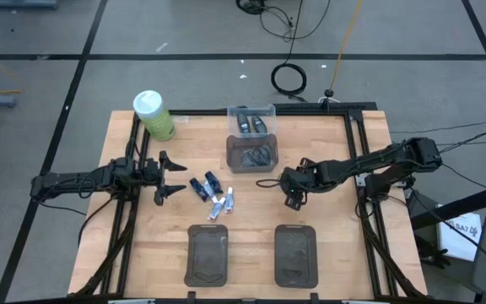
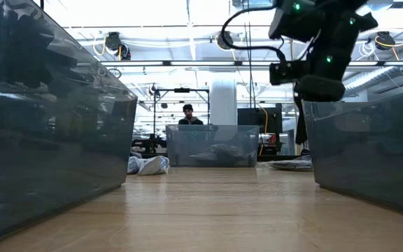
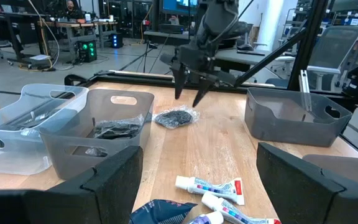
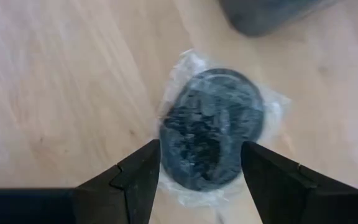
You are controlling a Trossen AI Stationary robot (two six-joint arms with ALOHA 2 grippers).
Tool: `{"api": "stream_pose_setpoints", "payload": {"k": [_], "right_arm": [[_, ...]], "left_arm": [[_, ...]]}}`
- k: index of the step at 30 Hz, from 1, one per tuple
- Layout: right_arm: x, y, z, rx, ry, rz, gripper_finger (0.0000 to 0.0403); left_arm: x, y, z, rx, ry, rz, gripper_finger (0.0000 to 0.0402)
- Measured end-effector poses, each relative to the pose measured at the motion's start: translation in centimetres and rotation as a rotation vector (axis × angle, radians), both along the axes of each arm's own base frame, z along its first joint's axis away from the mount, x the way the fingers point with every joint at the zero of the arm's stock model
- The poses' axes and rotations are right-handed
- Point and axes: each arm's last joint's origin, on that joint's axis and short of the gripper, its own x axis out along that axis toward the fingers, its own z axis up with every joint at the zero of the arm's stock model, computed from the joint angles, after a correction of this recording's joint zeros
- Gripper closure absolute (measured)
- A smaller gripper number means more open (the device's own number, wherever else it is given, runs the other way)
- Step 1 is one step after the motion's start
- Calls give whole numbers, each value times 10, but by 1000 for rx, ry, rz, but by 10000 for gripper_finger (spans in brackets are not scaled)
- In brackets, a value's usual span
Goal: Pick & Place Travel size toiletries
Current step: Put the black hairbrush into the top black bin
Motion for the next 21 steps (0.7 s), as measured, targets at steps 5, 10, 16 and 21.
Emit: {"api": "stream_pose_setpoints", "payload": {"k": [5, 10, 16, 21], "right_arm": [[-3, 1, -17, 60, -58, 24, 191], [-9, -4, -34, 53, -105, 32, 191], [-19, -13, -47, 46, -105, -5, 191], [-23, -14, -51, 38, -95, -29, 204]], "left_arm": [[0, 0, 0, 0, 0, 0, 96], [0, 0, 0, 0, 0, 0, 96], [0, 0, 0, 0, 0, 0, 96], [0, 0, 0, 0, 0, 0, 96]]}}
